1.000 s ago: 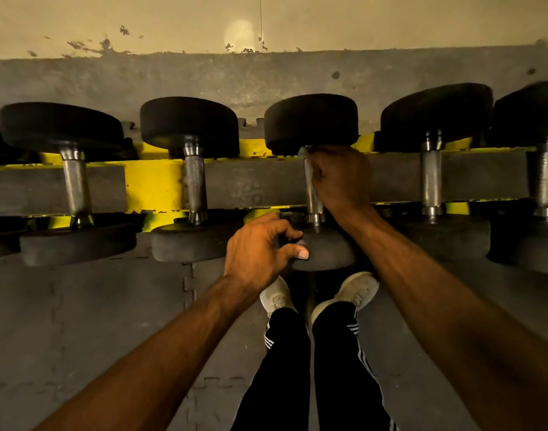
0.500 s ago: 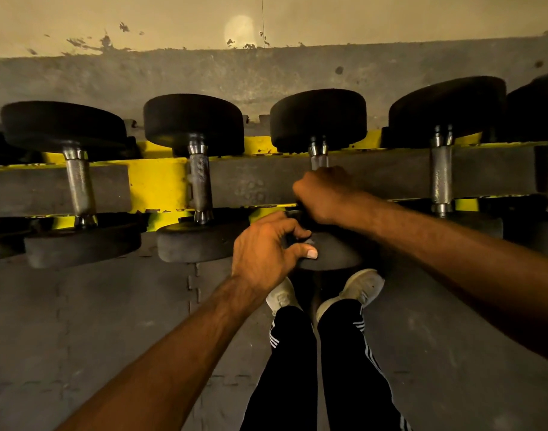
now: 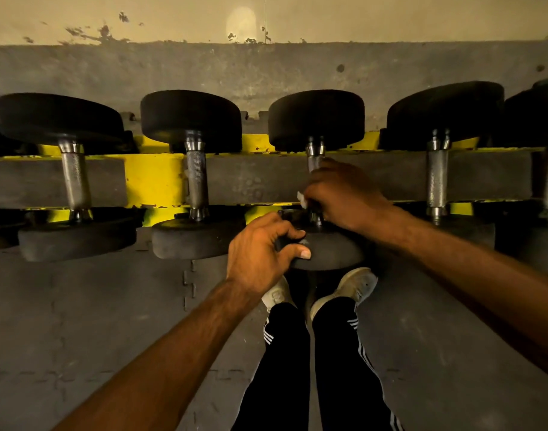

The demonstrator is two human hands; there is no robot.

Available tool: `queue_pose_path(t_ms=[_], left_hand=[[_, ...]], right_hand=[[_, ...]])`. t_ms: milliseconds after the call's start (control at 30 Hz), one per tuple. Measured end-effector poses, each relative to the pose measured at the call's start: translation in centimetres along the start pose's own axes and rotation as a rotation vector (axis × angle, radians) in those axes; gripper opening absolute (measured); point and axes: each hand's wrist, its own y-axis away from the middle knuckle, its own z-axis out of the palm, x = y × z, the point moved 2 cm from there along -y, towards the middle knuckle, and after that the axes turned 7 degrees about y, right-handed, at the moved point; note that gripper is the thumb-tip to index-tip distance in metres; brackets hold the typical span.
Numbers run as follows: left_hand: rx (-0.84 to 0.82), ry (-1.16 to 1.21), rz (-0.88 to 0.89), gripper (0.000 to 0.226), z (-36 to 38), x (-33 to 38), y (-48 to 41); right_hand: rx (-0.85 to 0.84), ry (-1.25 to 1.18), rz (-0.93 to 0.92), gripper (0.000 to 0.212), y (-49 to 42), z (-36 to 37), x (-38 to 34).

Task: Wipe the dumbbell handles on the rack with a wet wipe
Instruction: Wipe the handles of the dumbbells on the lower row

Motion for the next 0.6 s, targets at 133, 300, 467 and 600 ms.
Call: queue_pose_path(t_ms=[133, 300, 467, 600], left_hand=[[0.001, -0.008, -0.008, 0.027, -0.1, 0.3, 0.0], [-0.017, -0.039, -0.035, 0.026, -0.2, 0.3, -0.1], [-0.023, -0.043, -0.038, 0.025, -0.1, 0.4, -0.1], [-0.026, -0.033, -0.056, 0.025, -0.1, 0.5, 0.0]], right_hand=[[0.321, -0.671, 0.495, 0.011, 0.4, 1.1, 3.4], [-0.01, -1.102, 0.825, 0.018, 1.4, 5.1, 3.8], [-0.232, -0.985, 0.743, 0.018, 2.4, 5.0, 4.7], [0.035, -1.233, 0.866, 0.019, 0.3, 4.7, 3.7]])
